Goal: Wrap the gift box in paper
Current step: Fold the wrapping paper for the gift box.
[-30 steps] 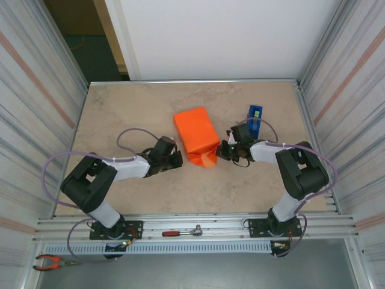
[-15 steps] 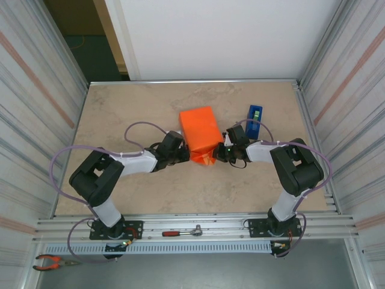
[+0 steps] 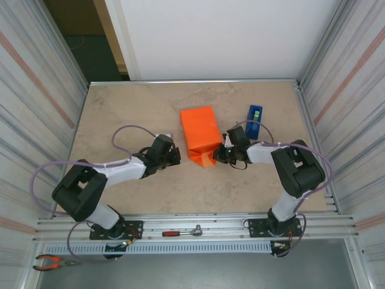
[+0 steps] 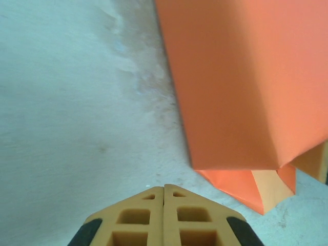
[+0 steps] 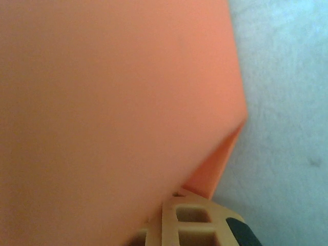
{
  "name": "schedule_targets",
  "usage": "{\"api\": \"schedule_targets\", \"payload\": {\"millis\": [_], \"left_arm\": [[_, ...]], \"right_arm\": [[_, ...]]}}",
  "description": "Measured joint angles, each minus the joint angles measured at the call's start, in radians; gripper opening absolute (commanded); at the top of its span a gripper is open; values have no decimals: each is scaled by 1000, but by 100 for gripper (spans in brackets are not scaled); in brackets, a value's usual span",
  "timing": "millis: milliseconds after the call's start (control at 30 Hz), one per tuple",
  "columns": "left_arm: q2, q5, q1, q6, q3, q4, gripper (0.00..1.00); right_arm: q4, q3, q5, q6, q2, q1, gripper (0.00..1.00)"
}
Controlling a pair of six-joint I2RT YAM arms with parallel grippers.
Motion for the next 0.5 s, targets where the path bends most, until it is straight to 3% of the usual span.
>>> {"api": "schedule_targets", "payload": {"millis": [100, 267, 500], "left_arm": [[-38, 1, 35, 13, -2, -19, 7], [-55, 29, 100, 43, 2, -22, 29], [51, 126, 156, 95, 154, -31, 53]], "right_arm": [[-34, -21, -3, 0, -60, -11, 0], [-93, -7, -6, 0, -158, -101, 0], [-196, 190, -5, -3, -100, -245, 0]]}}
